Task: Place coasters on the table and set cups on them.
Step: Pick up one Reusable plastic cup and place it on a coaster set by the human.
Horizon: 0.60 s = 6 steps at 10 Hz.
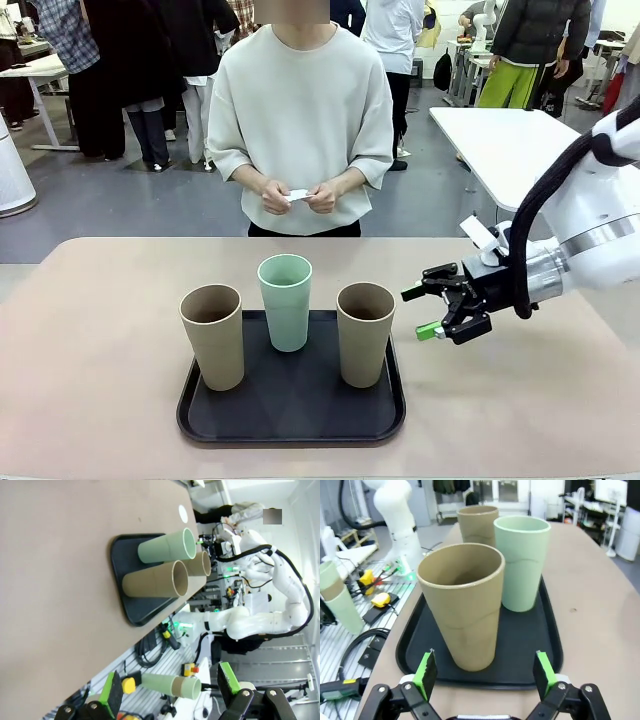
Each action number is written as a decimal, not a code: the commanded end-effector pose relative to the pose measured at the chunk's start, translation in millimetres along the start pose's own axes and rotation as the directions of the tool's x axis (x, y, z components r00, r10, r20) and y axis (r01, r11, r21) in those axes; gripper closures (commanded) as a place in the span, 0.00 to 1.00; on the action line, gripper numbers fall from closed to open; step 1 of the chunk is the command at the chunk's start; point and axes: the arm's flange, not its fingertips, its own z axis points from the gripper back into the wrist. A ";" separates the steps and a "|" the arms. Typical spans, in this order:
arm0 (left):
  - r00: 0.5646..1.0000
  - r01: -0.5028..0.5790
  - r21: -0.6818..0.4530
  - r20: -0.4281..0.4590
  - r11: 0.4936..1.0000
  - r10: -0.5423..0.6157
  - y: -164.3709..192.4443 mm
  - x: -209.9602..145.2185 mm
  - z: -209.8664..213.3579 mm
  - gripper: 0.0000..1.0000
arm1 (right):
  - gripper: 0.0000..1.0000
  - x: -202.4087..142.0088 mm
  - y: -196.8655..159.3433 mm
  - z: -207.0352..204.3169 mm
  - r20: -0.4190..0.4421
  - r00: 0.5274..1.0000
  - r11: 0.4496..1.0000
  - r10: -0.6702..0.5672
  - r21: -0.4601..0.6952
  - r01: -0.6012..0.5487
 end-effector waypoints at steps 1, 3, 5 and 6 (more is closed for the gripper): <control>1.000 0.007 -0.008 0.002 1.000 -0.007 -0.7 -0.7 1.1 0.00 | 0.00 -10.8 -10.0 -12.5 0.048 0.998 0.998 0.032 0.047 -0.034; 1.000 0.007 -0.008 0.002 1.000 -0.007 -0.7 -0.7 1.1 0.00 | 0.00 -12.7 -10.9 -18.3 0.077 0.997 0.995 0.022 0.097 -0.029; 1.000 0.007 -0.008 0.002 1.000 -0.007 -0.7 -0.7 1.1 0.00 | 0.00 -13.0 -12.3 -25.2 0.083 0.996 0.991 0.019 0.127 -0.030; 1.000 0.007 -0.008 0.002 1.000 -0.007 -0.7 -0.7 1.1 0.00 | 0.00 -14.0 -11.1 -30.6 0.081 0.997 0.989 0.013 0.143 -0.024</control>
